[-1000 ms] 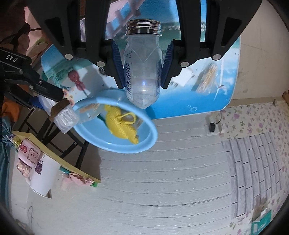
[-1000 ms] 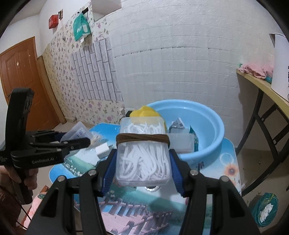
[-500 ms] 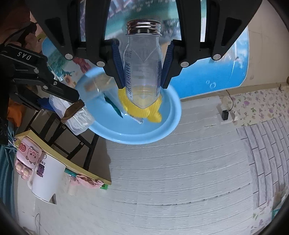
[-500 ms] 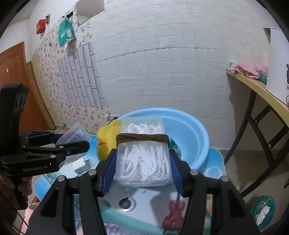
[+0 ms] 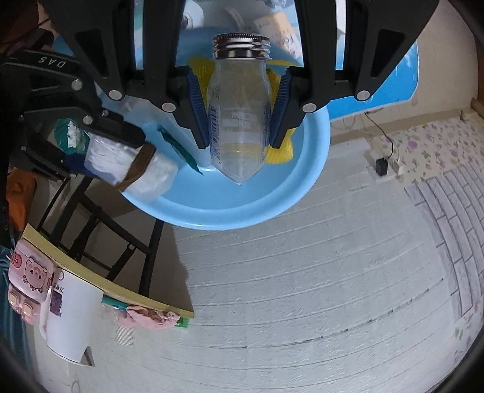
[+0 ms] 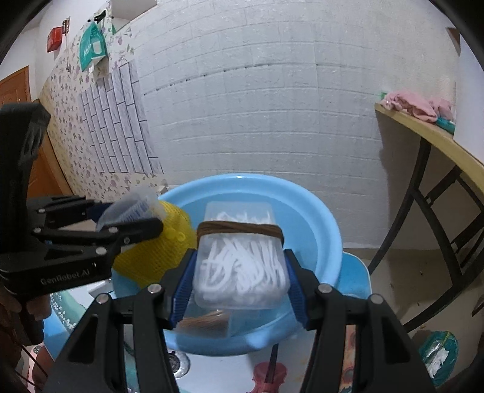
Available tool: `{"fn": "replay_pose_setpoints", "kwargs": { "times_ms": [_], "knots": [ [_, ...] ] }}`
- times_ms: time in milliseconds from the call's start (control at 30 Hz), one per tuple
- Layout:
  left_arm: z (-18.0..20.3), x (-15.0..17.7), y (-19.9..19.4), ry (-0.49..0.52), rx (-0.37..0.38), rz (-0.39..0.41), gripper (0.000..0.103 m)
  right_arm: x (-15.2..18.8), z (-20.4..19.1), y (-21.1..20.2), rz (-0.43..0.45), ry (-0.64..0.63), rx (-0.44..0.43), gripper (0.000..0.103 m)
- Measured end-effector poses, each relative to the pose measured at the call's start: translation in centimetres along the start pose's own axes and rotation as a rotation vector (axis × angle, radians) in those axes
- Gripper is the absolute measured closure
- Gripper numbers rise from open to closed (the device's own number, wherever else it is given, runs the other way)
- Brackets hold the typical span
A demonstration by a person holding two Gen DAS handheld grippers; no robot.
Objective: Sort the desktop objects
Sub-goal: 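Lift the clear bottle and cotton-swab box and carry both over the basin, then release the bottle with the left gripper while the right gripper releases the box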
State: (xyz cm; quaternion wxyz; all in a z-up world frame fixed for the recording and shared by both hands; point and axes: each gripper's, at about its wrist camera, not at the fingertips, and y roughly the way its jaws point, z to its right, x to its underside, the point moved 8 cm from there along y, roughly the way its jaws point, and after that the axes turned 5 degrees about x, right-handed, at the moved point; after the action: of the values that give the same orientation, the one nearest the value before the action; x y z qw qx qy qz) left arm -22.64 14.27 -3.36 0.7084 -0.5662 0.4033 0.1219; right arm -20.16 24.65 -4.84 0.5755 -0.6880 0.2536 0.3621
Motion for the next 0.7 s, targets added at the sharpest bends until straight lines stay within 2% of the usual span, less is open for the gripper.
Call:
{"fn": "replay_pose_setpoints", "kwargs": {
  "times_ms": [267, 467, 633, 700],
  "knots": [
    [1.3, -0.2, 1.2, 0.044, 0.012, 0.0, 0.063, 0.3, 0.3, 1.0, -0.008, 0.019, -0.007, 0.049],
    [1.6, 0.0, 0.8, 0.065, 0.008, 0.009, 0.057, 0.4, 0.2, 1.1, -0.005, 0.032, -0.02, 0.049],
    [0.9, 0.0, 0.1, 0.046, -0.005, 0.024, 0.044, 0.5, 0.1, 1.0, -0.003, 0.045, -0.033, 0.049],
    [0.7, -0.2, -0.4, 0.028, 0.014, 0.039, 0.029, 0.5, 0.2, 1.0, -0.005, 0.052, -0.036, 0.049]
  ]
}}
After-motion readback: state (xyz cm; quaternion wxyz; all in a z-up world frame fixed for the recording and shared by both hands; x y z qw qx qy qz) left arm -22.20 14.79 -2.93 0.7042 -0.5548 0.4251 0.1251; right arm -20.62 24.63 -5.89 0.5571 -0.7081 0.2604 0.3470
